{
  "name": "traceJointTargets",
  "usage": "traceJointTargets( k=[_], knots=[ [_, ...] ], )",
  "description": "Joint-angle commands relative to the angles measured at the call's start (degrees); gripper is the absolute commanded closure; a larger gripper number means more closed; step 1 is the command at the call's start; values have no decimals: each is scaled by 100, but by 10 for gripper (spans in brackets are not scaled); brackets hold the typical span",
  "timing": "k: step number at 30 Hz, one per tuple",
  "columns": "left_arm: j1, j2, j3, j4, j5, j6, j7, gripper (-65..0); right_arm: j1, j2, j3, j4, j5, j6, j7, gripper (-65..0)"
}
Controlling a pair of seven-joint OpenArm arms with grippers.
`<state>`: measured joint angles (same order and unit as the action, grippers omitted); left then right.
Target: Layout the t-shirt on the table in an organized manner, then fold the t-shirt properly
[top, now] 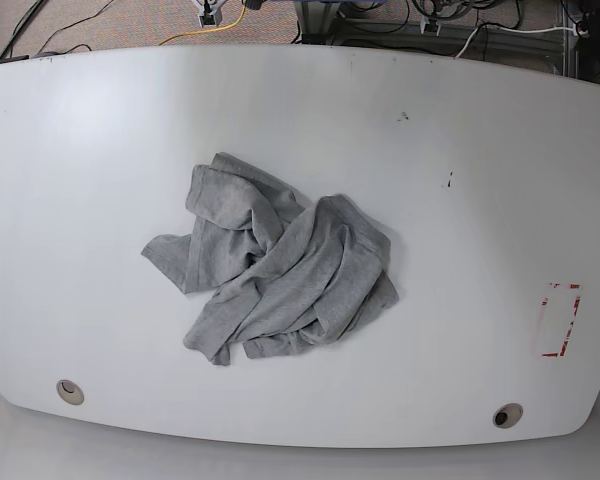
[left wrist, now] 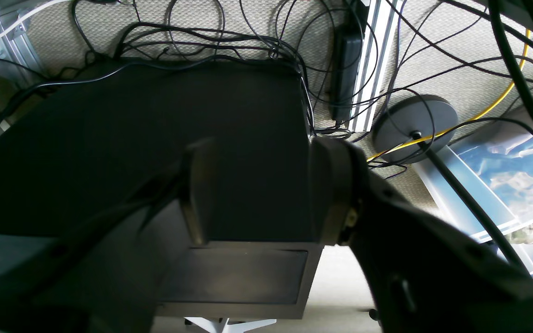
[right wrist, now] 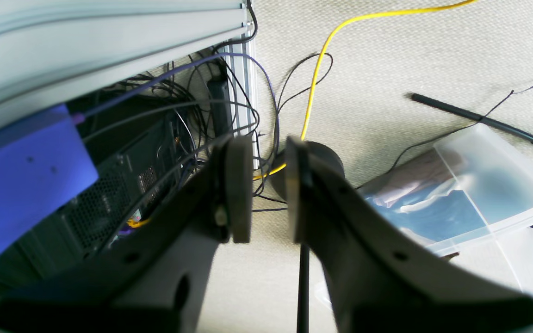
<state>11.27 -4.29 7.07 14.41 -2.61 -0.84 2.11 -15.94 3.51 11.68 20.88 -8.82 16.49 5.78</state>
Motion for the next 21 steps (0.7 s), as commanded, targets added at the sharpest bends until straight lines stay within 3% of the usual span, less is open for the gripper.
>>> traceJointTargets(
  k=[1,21],
  knots=[
    [33,-9,10,20,1,22,17,-290,-38,37,19,13,14,29,3,-118],
    [14,-48,14,41,31,30,10,-292,-62,35,26,44,36,35,5,-118]
  ],
)
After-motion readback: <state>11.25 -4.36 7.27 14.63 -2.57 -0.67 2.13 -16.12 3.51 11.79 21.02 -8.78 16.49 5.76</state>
